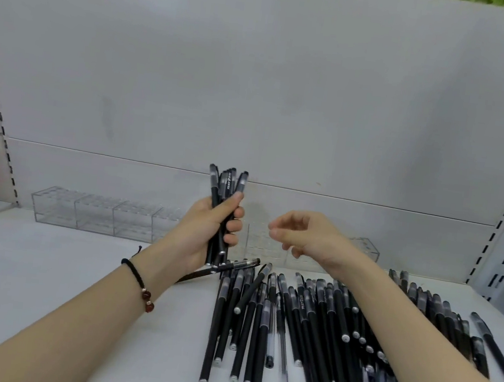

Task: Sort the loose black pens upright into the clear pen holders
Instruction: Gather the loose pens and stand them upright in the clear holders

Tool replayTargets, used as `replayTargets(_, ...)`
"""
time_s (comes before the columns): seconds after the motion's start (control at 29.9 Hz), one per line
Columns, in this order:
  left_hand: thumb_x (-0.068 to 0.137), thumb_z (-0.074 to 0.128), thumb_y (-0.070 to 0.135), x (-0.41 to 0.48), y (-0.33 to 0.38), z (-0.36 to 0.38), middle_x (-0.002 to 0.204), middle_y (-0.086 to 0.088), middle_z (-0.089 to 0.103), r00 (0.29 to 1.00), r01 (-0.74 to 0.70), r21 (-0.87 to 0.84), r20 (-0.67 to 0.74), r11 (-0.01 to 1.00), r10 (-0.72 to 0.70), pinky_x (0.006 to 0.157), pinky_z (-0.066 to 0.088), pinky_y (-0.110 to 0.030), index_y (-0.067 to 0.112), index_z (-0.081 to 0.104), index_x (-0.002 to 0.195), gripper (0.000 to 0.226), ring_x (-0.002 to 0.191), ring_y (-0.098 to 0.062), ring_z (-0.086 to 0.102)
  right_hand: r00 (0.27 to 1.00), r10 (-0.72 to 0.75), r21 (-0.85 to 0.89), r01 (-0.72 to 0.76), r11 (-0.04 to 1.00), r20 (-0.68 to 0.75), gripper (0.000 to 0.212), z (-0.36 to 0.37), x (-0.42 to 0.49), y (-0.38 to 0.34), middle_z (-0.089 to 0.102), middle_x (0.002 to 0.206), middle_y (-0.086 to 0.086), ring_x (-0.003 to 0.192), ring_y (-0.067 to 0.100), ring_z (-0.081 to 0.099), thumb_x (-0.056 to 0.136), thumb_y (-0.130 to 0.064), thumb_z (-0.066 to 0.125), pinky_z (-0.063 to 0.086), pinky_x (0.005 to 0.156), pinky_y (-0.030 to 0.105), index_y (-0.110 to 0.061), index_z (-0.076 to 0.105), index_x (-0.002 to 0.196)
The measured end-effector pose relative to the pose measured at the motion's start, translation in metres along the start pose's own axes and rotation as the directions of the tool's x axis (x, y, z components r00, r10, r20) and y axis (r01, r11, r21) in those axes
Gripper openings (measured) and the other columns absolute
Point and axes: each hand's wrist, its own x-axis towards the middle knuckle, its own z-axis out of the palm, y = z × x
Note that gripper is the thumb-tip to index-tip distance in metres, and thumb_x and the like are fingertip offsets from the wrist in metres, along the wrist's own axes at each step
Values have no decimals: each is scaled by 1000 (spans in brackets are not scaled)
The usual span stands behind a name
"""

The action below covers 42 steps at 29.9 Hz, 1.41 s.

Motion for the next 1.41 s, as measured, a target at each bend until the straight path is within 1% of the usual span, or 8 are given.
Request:
replayTargets(0.17, 95, 56, 23, 0, 0, -14, 63, 3, 48, 996, 37, 11, -85, 999, -36, 36, 33, -15, 10, 55, 99, 13, 43, -4, 40, 969, -94, -428, 187, 884, 230, 18, 6, -3, 5, 66, 76, -13, 58, -1, 49, 81, -7, 69, 40, 59, 12, -20, 74, 92)
replayTargets(0.37, 96, 57, 21, -2, -3, -17, 58, 2, 51, 980, 155, 6, -124, 988, -154, 34, 34, -15, 9, 56, 93, 12, 40, -5, 43, 915, -52, -566, 290, 772, 399, 17, 9, -7, 8, 60, 86, -17, 65, 1, 50, 81, -17, 73, 46, 69, 23, -30, 75, 93)
replayTargets(0.54, 95, 59, 21, -3, -2, -18, 59, 0, 54, 970, 224, 66, -106, 972, -217, 35, 38, -16, 8, 57, 91, 13, 43, -7, 47, 915, -83, -575, 317, 754, 395, 12, 7, -8, 7, 61, 88, -3, 64, -9, 46, 83, -17, 73, 35, 62, 9, -23, 71, 93)
replayTargets(0.7, 95, 59, 19, -8, -4, -12, 75, -13, 72, 959, 279, 121, -94, 953, -269, 46, 55, -25, 7, 56, 94, 12, 60, -18, 70, 930, -269, -515, 363, 777, 251, 15, 0, -9, 6, 58, 73, -9, 62, 2, 46, 82, -18, 73, 40, 62, 20, -32, 68, 86)
replayTargets(0.87, 98, 54, 19, -13, -4, -8, 96, -31, 70, 927, 371, 74, 24, 926, -374, 73, 59, -41, 6, 51, 104, 15, 80, -36, 72, 853, -484, -562, 502, 658, 195, 16, 9, -14, -3, 59, 83, -14, 71, 9, 55, 83, -19, 71, 47, 66, 31, -32, 68, 92)
replayTargets(1.04, 95, 57, 17, -13, -4, -5, 78, -23, 70, 890, 455, -90, 22, 886, -455, 59, 59, -39, -4, 60, 90, 21, 57, -31, 70, 823, -532, -521, 548, 654, 198, 13, 19, -15, -3, 63, 86, -12, 72, 8, 56, 83, -19, 71, 48, 67, 33, -32, 72, 85)
replayTargets(1.14, 94, 58, 14, -12, -8, -4, 80, -24, 69, 895, 444, -80, -7, 893, -445, 48, 58, -35, -10, 60, 101, 25, 56, -29, 70, 845, -506, -499, 518, 695, 172, 14, 21, -14, -1, 64, 88, -12, 71, 10, 56, 82, -18, 71, 43, 66, 21, -32, 72, 83)
replayTargets(1.41, 96, 56, 12, -6, -1, -13, 72, -16, 71, 959, 250, -35, -125, 968, -253, 53, 59, -28, -8, 63, 92, 22, 56, -19, 70, 893, -445, -320, 442, 838, 66, 11, 23, -17, -4, 66, 92, -16, 72, 5, 53, 84, -17, 73, 39, 63, 10, -28, 72, 84)
